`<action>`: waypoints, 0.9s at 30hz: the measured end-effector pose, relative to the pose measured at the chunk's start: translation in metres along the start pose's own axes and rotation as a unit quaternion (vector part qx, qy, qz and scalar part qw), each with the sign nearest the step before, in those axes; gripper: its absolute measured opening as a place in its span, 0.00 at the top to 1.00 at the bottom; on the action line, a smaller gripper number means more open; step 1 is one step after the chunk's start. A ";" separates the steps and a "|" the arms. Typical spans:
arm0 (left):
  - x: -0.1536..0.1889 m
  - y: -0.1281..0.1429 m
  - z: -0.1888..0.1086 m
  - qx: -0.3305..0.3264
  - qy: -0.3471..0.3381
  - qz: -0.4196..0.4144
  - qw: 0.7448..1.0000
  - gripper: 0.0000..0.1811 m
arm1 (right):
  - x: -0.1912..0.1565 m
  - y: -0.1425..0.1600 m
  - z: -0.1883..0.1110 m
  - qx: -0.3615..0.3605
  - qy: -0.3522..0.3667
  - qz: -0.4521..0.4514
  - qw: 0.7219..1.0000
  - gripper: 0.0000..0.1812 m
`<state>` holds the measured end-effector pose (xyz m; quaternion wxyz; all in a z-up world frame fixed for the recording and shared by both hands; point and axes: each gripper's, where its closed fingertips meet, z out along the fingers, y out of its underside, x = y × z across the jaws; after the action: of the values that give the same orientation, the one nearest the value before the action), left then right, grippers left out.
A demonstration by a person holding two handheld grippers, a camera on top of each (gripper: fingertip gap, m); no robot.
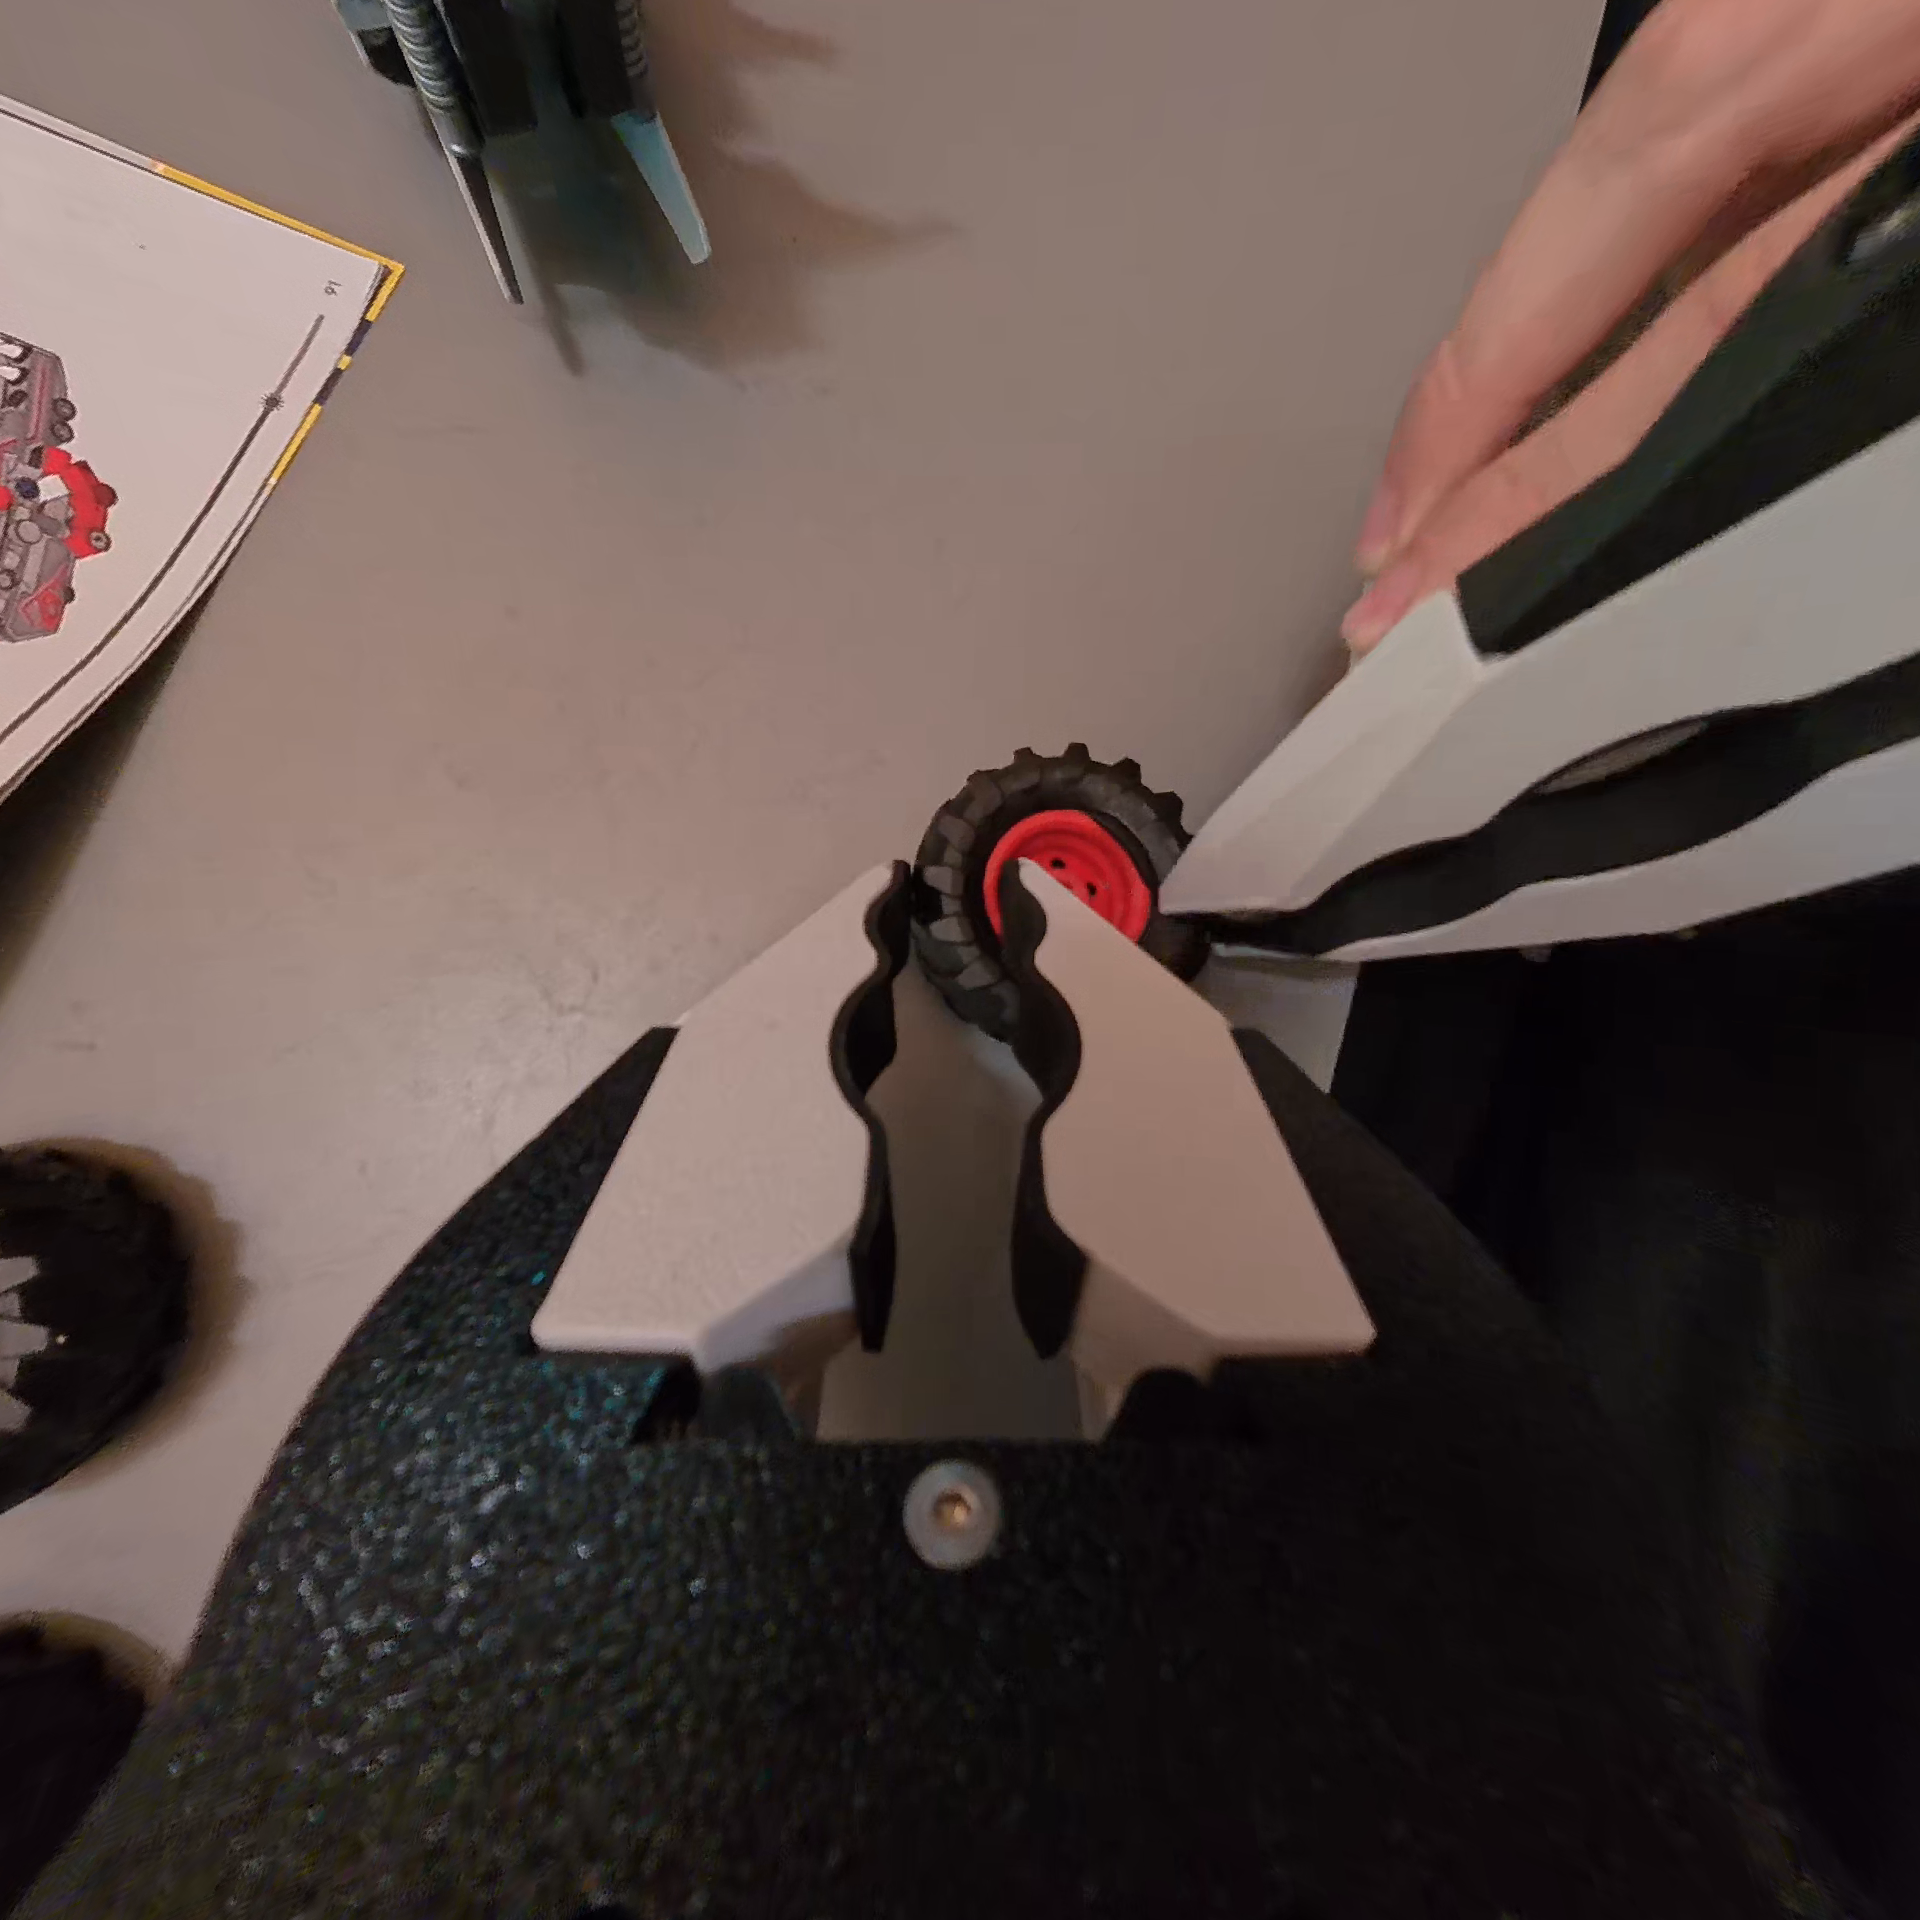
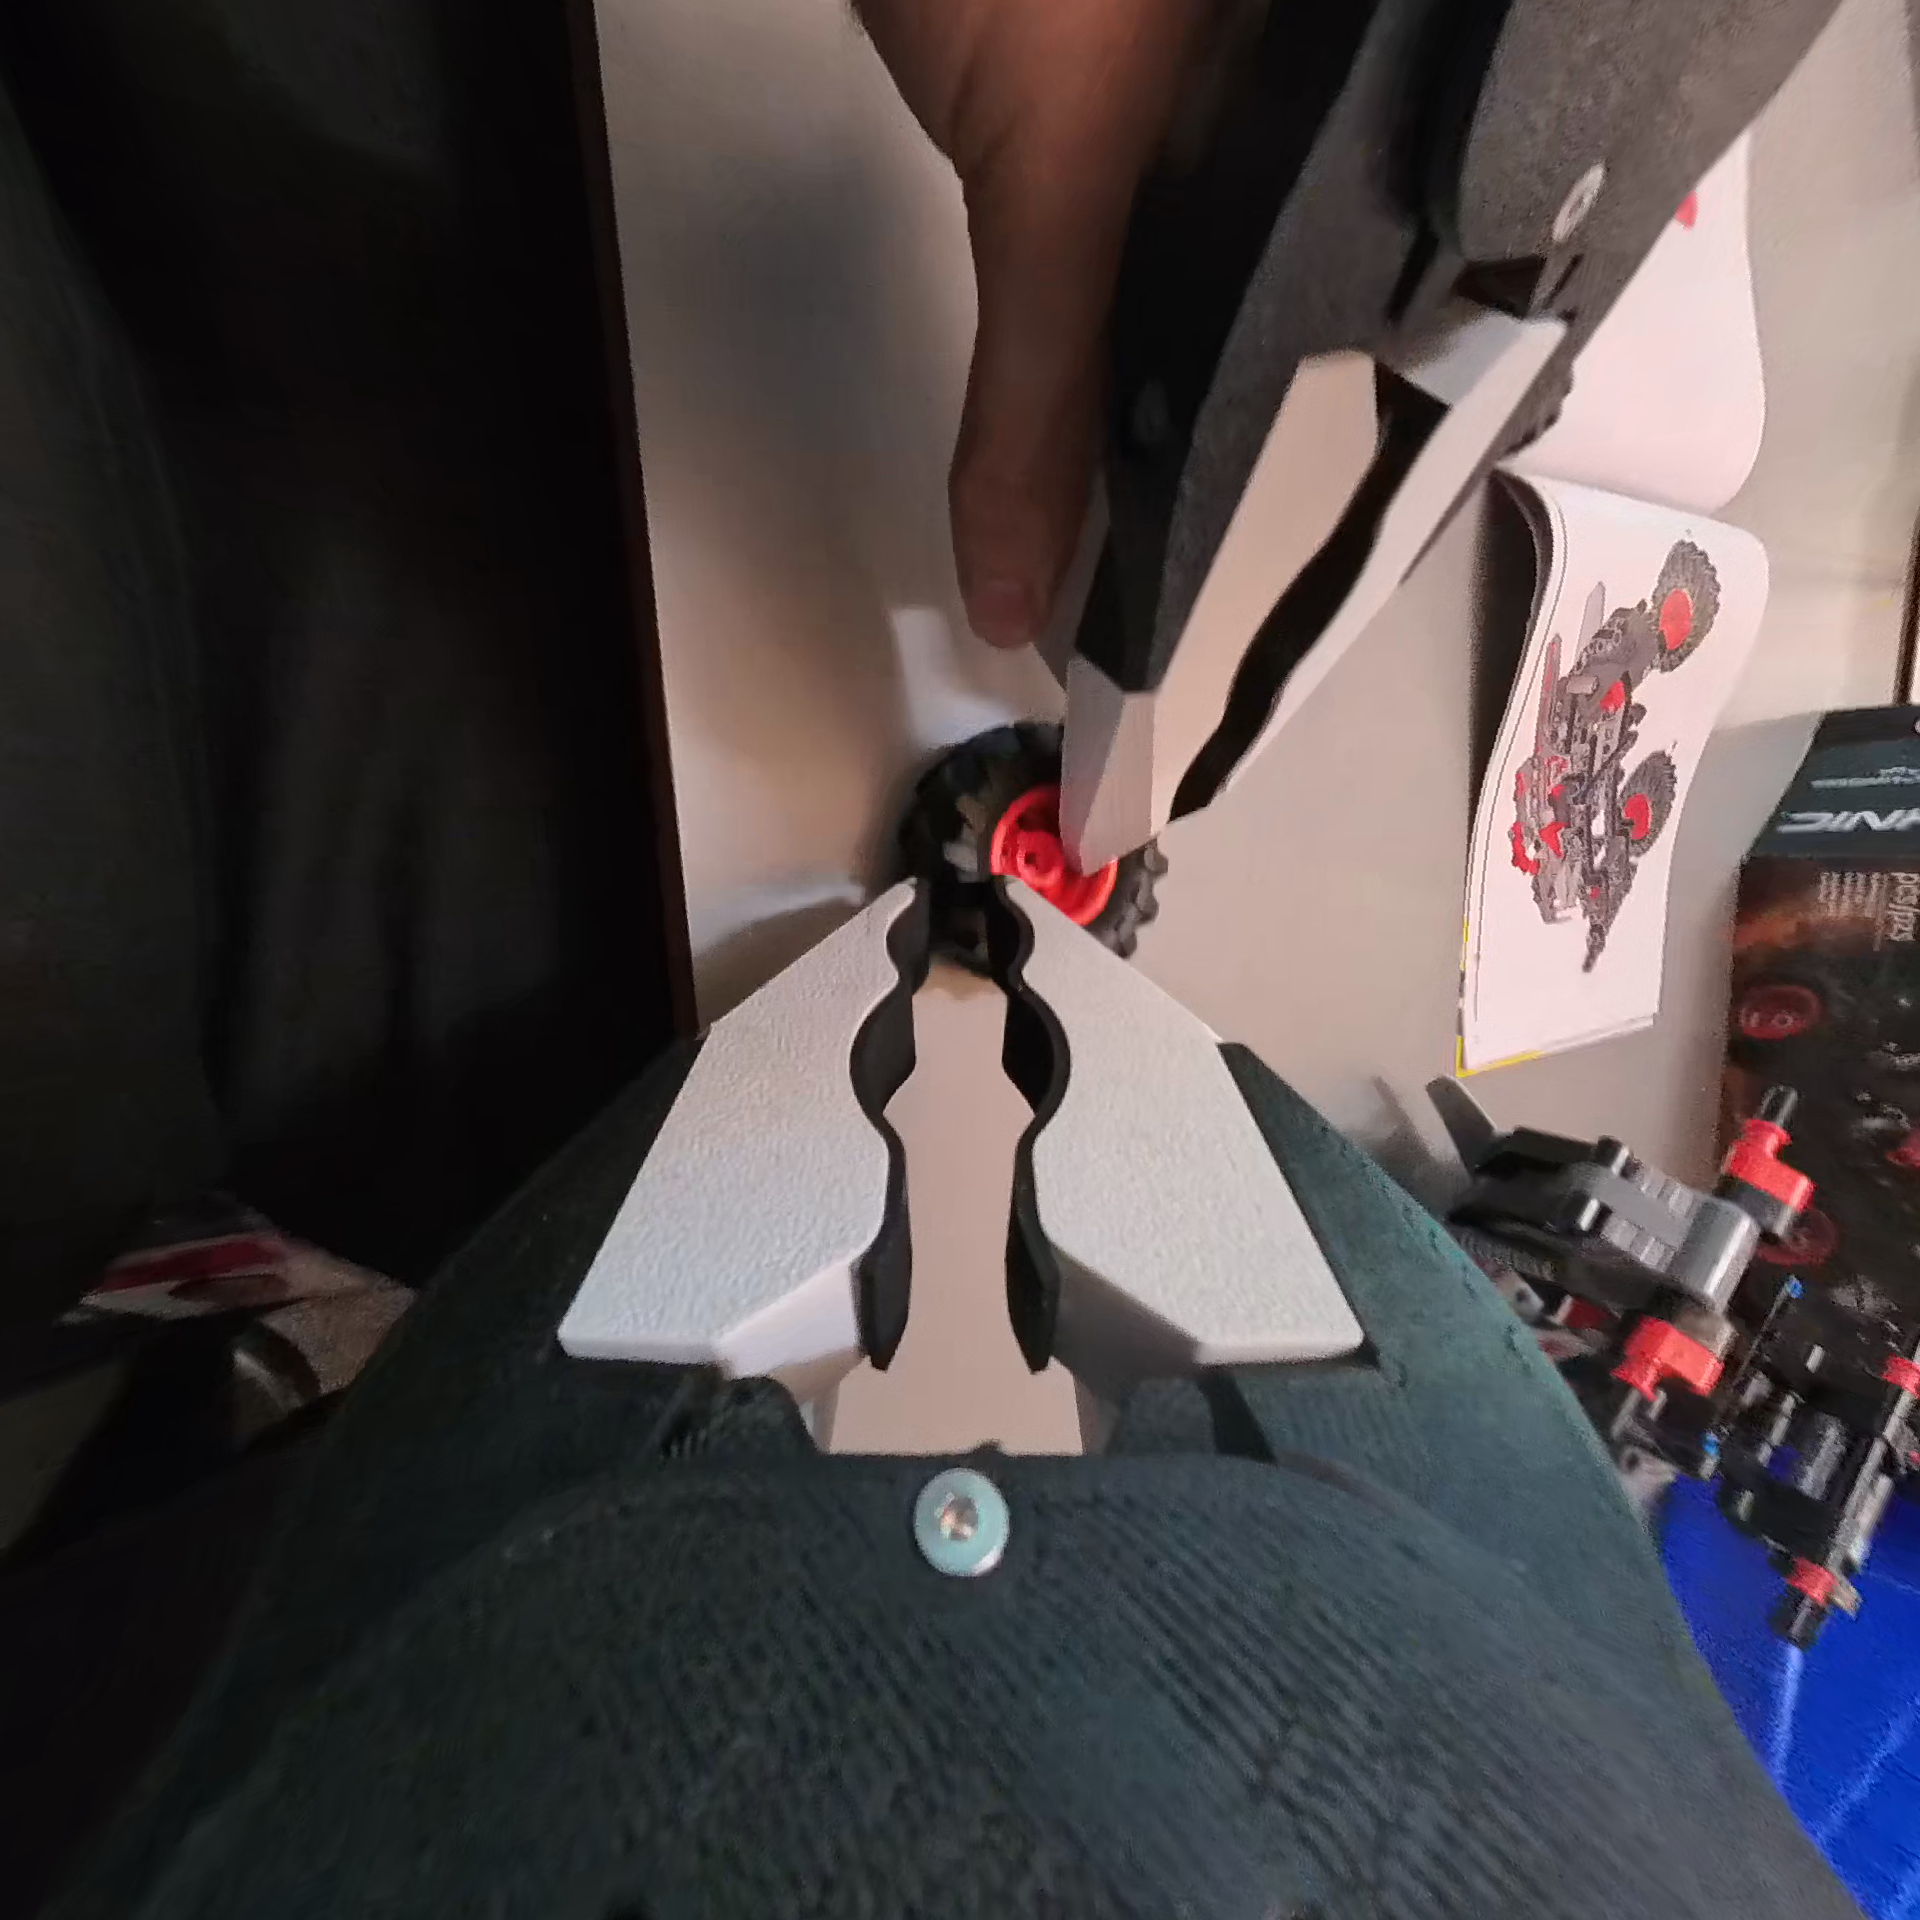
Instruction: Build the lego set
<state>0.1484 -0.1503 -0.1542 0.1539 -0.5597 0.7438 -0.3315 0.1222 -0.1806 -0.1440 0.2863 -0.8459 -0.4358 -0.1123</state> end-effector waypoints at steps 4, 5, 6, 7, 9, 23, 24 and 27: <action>0.000 0.000 0.000 0.002 -0.002 0.003 1.000 0.92 | -0.008 0.040 0.000 -0.111 -0.036 -0.041 0.992 1.00; 0.000 0.000 0.000 0.001 -0.003 0.005 1.000 0.92 | 0.005 0.052 0.007 -0.138 0.012 -0.054 0.989 1.00; 0.000 0.000 0.000 0.000 -0.006 0.007 1.000 0.92 | 0.004 0.049 0.007 -0.109 0.020 -0.089 0.990 1.00; 0.000 0.000 0.000 0.002 -0.007 0.009 1.000 0.92 | -0.005 0.038 0.001 -0.065 -0.008 -0.084 0.994 1.00; 0.000 0.000 0.000 0.011 -0.003 0.005 1.000 0.92 | -0.001 0.010 -0.022 0.021 -0.023 -0.040 0.999 1.00; 0.000 0.000 0.000 0.003 0.004 0.008 1.000 0.92 | 0.009 0.001 -0.002 0.071 -0.133 -0.119 0.981 1.00; 0.000 0.000 0.000 0.003 0.004 0.006 1.000 0.92 | 0.010 0.003 -0.003 0.066 -0.142 -0.121 0.980 1.00; 0.000 0.000 0.000 0.003 0.008 0.003 1.000 0.92 | 0.007 0.008 -0.006 0.043 -0.166 -0.162 0.972 1.00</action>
<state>0.1488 -0.1504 -0.1542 0.1506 -0.5546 0.7455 -0.3376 0.1332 -0.1835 -0.1389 0.2242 -0.7576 -0.6131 0.0039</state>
